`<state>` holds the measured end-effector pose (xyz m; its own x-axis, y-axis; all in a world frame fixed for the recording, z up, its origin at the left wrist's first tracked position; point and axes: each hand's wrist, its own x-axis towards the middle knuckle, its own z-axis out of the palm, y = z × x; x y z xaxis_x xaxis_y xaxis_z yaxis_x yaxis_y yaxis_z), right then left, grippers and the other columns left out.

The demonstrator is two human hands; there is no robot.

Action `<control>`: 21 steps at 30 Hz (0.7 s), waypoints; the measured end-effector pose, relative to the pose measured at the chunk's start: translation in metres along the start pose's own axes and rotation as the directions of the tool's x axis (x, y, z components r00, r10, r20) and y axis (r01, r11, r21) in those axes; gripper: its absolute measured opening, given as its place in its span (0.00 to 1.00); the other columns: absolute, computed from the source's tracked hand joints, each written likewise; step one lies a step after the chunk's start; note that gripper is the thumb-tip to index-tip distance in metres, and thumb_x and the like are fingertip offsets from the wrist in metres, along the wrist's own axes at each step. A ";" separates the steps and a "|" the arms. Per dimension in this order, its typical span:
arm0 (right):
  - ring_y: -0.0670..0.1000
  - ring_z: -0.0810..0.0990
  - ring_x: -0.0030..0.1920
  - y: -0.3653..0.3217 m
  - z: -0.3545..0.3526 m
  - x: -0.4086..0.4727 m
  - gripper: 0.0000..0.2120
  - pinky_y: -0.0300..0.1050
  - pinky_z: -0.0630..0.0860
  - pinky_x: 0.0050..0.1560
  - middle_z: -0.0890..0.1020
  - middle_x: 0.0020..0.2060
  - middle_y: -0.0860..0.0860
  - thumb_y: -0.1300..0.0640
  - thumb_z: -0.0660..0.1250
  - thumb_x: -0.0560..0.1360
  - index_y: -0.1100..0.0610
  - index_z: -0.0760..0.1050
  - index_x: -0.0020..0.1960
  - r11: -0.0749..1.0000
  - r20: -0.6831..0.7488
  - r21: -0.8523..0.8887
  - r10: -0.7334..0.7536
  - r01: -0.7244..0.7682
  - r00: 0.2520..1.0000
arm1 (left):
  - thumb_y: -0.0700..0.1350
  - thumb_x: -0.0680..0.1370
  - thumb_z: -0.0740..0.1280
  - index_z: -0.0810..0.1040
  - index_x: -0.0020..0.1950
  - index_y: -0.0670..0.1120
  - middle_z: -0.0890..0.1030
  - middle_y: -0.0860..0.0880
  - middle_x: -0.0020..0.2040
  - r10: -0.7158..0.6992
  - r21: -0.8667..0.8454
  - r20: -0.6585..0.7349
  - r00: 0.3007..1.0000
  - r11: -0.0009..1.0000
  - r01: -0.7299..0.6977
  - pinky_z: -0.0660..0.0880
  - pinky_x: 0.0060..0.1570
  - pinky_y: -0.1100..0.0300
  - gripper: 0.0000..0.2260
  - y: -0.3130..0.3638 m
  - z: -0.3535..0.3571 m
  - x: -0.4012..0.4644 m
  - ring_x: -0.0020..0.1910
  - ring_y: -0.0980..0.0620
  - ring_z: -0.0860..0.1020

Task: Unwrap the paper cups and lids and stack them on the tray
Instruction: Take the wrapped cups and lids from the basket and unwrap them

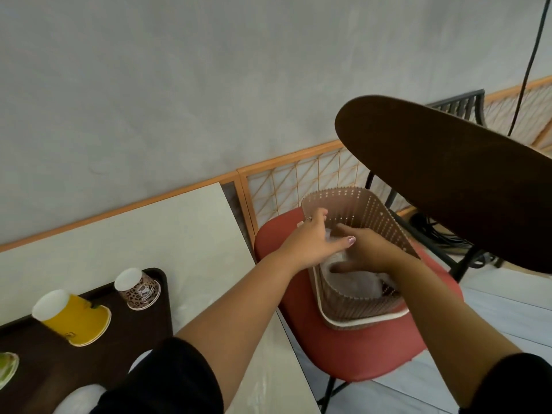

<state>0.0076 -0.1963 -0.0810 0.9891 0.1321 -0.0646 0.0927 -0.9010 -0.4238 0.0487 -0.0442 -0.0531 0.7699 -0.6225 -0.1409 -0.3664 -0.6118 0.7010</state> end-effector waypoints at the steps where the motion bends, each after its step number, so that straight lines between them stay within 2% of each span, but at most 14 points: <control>1: 0.53 0.79 0.51 0.004 -0.002 0.000 0.27 0.44 0.75 0.50 0.80 0.51 0.52 0.52 0.76 0.67 0.58 0.70 0.61 0.996 -0.045 0.094 0.015 -0.011 0.999 | 0.61 0.74 0.66 0.51 0.76 0.47 0.61 0.48 0.75 -0.002 -0.014 0.003 1.000 1.000 0.002 0.65 0.67 0.52 0.38 0.000 -0.001 0.000 0.72 0.46 0.62; 3: 0.51 0.79 0.48 0.010 -0.008 -0.002 0.21 0.42 0.73 0.45 0.79 0.47 0.51 0.54 0.75 0.68 0.58 0.72 0.56 0.981 -0.094 0.193 0.042 -0.023 0.995 | 0.60 0.73 0.68 0.49 0.76 0.47 0.60 0.48 0.76 0.004 -0.019 0.009 1.000 1.000 -0.004 0.64 0.68 0.52 0.41 0.001 -0.001 -0.001 0.73 0.46 0.61; 5: 0.48 0.78 0.47 0.013 -0.010 -0.005 0.22 0.39 0.72 0.44 0.79 0.48 0.49 0.53 0.75 0.68 0.56 0.70 0.58 0.975 -0.102 0.220 0.060 -0.037 0.993 | 0.59 0.72 0.70 0.48 0.76 0.47 0.59 0.47 0.76 0.014 -0.020 -0.003 1.000 1.000 -0.014 0.64 0.68 0.53 0.43 0.002 -0.002 -0.002 0.73 0.46 0.62; 8: 0.45 0.76 0.38 0.013 -0.017 -0.008 0.19 0.36 0.70 0.36 0.77 0.40 0.47 0.53 0.72 0.71 0.54 0.68 0.57 0.951 -0.244 0.306 0.126 -0.047 0.962 | 0.58 0.70 0.73 0.46 0.77 0.48 0.59 0.48 0.76 0.022 -0.117 -0.096 0.995 0.993 -0.033 0.64 0.67 0.55 0.46 0.005 -0.003 -0.002 0.72 0.47 0.63; 9: 0.46 0.77 0.37 0.011 -0.022 -0.009 0.17 0.37 0.73 0.33 0.77 0.39 0.48 0.53 0.71 0.72 0.55 0.69 0.56 0.910 -0.293 0.414 0.167 -0.033 0.941 | 0.56 0.69 0.74 0.47 0.76 0.47 0.60 0.48 0.76 0.006 -0.175 -0.130 0.992 0.984 -0.029 0.65 0.67 0.55 0.47 0.007 -0.004 -0.002 0.71 0.47 0.64; 11: 0.48 0.81 0.41 0.002 -0.034 -0.009 0.16 0.38 0.79 0.35 0.79 0.45 0.50 0.52 0.69 0.73 0.57 0.69 0.57 0.752 -0.321 0.658 0.240 0.033 0.916 | 0.51 0.68 0.76 0.53 0.75 0.48 0.66 0.50 0.70 -0.056 -0.363 -0.152 0.987 0.932 -0.003 0.71 0.61 0.56 0.44 0.012 -0.006 -0.003 0.67 0.48 0.68; 12: 0.50 0.82 0.44 -0.004 -0.040 -0.008 0.17 0.40 0.80 0.38 0.79 0.48 0.51 0.52 0.68 0.74 0.58 0.69 0.58 0.672 -0.312 0.738 0.253 0.066 0.916 | 0.47 0.69 0.76 0.56 0.74 0.50 0.68 0.51 0.66 -0.088 -0.507 -0.127 0.988 0.862 0.011 0.73 0.58 0.56 0.40 0.015 -0.008 -0.004 0.65 0.48 0.69; 13: 0.51 0.82 0.47 -0.008 -0.045 -0.007 0.17 0.41 0.81 0.40 0.79 0.50 0.52 0.53 0.68 0.74 0.58 0.69 0.59 0.611 -0.297 0.787 0.249 0.089 0.922 | 0.43 0.69 0.76 0.60 0.72 0.53 0.70 0.51 0.64 -0.111 -0.663 -0.085 0.990 0.748 0.027 0.75 0.55 0.54 0.37 0.018 -0.011 -0.005 0.65 0.47 0.70; 14: 0.51 0.82 0.49 -0.013 -0.049 -0.006 0.18 0.41 0.81 0.42 0.79 0.51 0.52 0.53 0.68 0.74 0.59 0.69 0.60 0.577 -0.285 0.810 0.231 0.105 0.930 | 0.39 0.70 0.75 0.63 0.70 0.55 0.72 0.50 0.63 -0.116 -0.793 -0.037 0.993 0.608 0.042 0.77 0.54 0.49 0.34 0.019 -0.013 -0.006 0.64 0.44 0.71; 16: 0.52 0.82 0.51 -0.023 -0.055 -0.004 0.19 0.43 0.81 0.44 0.79 0.53 0.53 0.53 0.68 0.74 0.59 0.68 0.61 0.542 -0.262 0.832 0.193 0.119 0.946 | 0.34 0.70 0.72 0.66 0.69 0.55 0.72 0.46 0.64 -0.082 -0.927 0.011 0.997 0.372 0.041 0.78 0.51 0.42 0.32 0.019 -0.018 -0.007 0.63 0.40 0.73; 18: 0.54 0.82 0.52 -0.030 -0.057 -0.003 0.22 0.48 0.82 0.47 0.79 0.55 0.55 0.50 0.67 0.73 0.58 0.68 0.63 0.514 -0.219 0.850 0.149 0.114 0.964 | 0.32 0.70 0.71 0.66 0.69 0.53 0.71 0.43 0.65 -0.064 -0.967 -0.009 0.998 0.253 0.007 0.78 0.51 0.41 0.32 0.015 -0.021 -0.007 0.62 0.39 0.73; 21: 0.51 0.82 0.53 -0.037 -0.058 -0.002 0.26 0.46 0.81 0.49 0.79 0.57 0.54 0.40 0.59 0.74 0.54 0.69 0.66 0.449 -0.116 0.890 0.061 0.077 0.991 | 0.36 0.66 0.72 0.65 0.71 0.50 0.71 0.41 0.66 -0.107 -0.981 -0.049 0.993 0.190 -0.028 0.80 0.48 0.45 0.35 0.010 -0.025 -0.010 0.63 0.40 0.73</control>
<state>0.0088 -0.1878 -0.0125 0.9995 0.0283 0.0150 0.0158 -0.0267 -0.9995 0.0506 -0.0320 -0.0278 0.8291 -0.5289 -0.1810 0.4219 0.3797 0.8233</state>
